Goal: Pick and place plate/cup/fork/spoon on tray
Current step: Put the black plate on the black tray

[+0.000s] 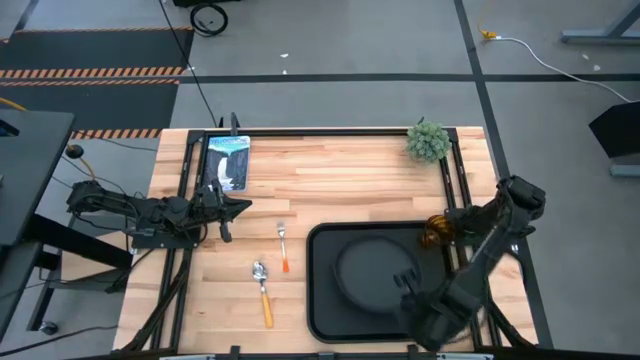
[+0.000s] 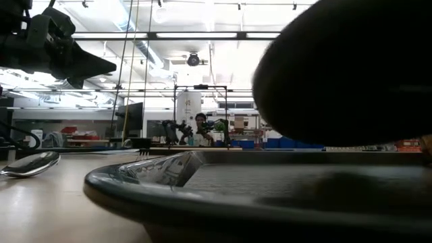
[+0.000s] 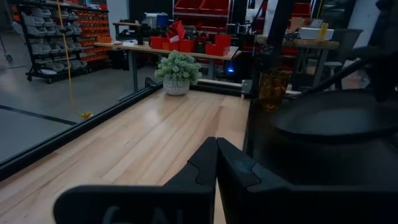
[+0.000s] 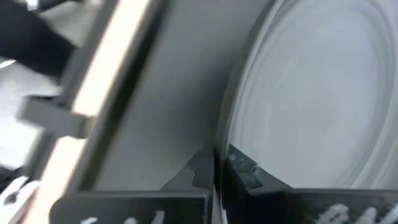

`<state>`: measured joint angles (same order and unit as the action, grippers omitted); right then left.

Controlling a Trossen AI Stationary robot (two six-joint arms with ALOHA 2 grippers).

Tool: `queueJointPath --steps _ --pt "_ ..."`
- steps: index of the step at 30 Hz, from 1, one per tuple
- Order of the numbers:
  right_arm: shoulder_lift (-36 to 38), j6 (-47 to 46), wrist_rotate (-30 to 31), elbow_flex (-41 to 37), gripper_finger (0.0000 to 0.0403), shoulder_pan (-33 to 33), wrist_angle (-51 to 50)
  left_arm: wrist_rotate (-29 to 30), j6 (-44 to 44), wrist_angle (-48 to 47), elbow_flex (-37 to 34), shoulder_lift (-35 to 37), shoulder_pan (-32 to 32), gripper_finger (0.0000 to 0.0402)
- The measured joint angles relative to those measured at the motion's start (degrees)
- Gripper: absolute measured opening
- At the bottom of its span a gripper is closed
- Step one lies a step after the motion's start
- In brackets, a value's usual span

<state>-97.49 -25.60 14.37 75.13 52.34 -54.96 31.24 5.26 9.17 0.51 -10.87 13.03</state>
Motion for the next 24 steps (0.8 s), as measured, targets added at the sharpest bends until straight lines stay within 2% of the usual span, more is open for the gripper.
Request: queueJointPath --steps 5,15,19,24 --pt "-0.02 -3.41 -4.79 -4.77 0.0018 4.57 5.05 0.00 0.01 -0.01 0.01 0.00 -0.01 0.0011" --pt "-0.02 -16.72 -5.39 -6.79 0.0023 12.24 4.37 0.00 0.02 0.00 0.02 0.00 -0.02 0.0011" --pt "-0.02 -20.01 -6.59 -6.79 0.0043 14.15 4.35 0.00 0.02 0.00 0.01 0.00 -0.02 0.0011" --pt "-0.02 -23.72 -7.00 -6.79 0.0088 15.50 4.35 0.00 0.01 -0.01 0.02 0.00 0.00 0.0011"
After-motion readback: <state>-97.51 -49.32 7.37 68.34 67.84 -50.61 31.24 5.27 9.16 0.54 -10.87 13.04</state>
